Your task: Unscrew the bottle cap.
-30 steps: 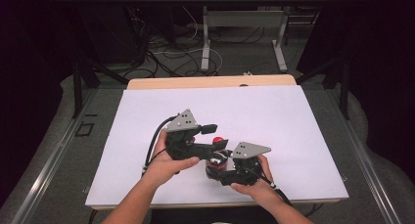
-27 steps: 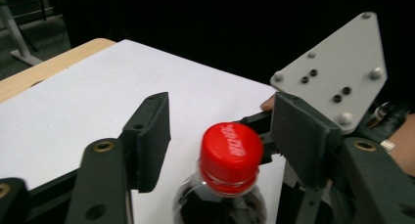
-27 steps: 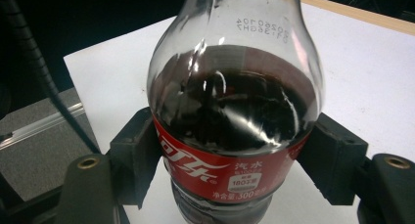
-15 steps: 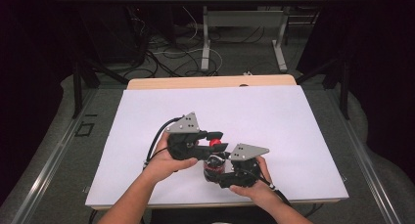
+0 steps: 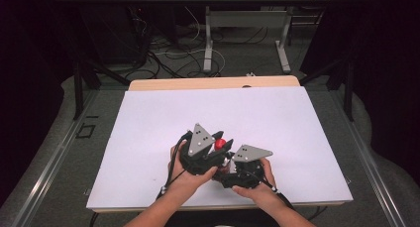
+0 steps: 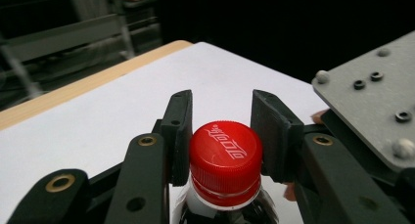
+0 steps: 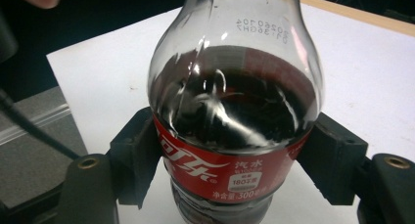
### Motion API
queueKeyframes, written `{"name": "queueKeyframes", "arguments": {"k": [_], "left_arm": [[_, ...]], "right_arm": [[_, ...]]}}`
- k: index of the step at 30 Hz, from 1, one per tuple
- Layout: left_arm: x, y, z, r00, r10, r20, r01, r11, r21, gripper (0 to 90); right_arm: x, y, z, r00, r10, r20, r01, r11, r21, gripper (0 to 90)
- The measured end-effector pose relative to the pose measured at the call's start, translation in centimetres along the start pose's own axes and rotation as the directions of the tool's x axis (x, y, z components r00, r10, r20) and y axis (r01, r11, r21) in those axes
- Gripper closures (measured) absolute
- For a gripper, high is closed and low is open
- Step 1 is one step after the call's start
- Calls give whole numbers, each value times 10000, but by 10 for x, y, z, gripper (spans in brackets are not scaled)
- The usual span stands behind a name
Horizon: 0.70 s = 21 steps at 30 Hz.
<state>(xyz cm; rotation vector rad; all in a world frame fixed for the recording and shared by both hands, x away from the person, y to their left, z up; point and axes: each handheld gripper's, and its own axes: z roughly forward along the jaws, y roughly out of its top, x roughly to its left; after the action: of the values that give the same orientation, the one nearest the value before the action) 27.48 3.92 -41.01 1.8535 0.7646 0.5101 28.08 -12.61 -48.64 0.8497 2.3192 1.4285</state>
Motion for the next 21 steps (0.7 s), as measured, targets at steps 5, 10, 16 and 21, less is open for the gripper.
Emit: {"name": "queueKeyframes", "arguments": {"k": [5,10,16,21], "left_arm": [[5,4,0,9982,-278,535,282,9996,-64,544],[25,11,-10,9870,-138,1604,194,9992,-335,408],[54,13,-10,9153,-124,4026,191,9997,-126,395],[60,11,-5,8849,397,4641,-524,9985,145,439]], "right_arm": [[-2,1,-2,9999,160,8,-160,9999,-62,294],[-5,2,-4,9994,269,-205,-270,9996,-32,294],[-2,3,-3,9985,184,-510,-191,9997,-143,293],[0,3,-3,9974,90,-712,-103,9998,-192,293]]}}
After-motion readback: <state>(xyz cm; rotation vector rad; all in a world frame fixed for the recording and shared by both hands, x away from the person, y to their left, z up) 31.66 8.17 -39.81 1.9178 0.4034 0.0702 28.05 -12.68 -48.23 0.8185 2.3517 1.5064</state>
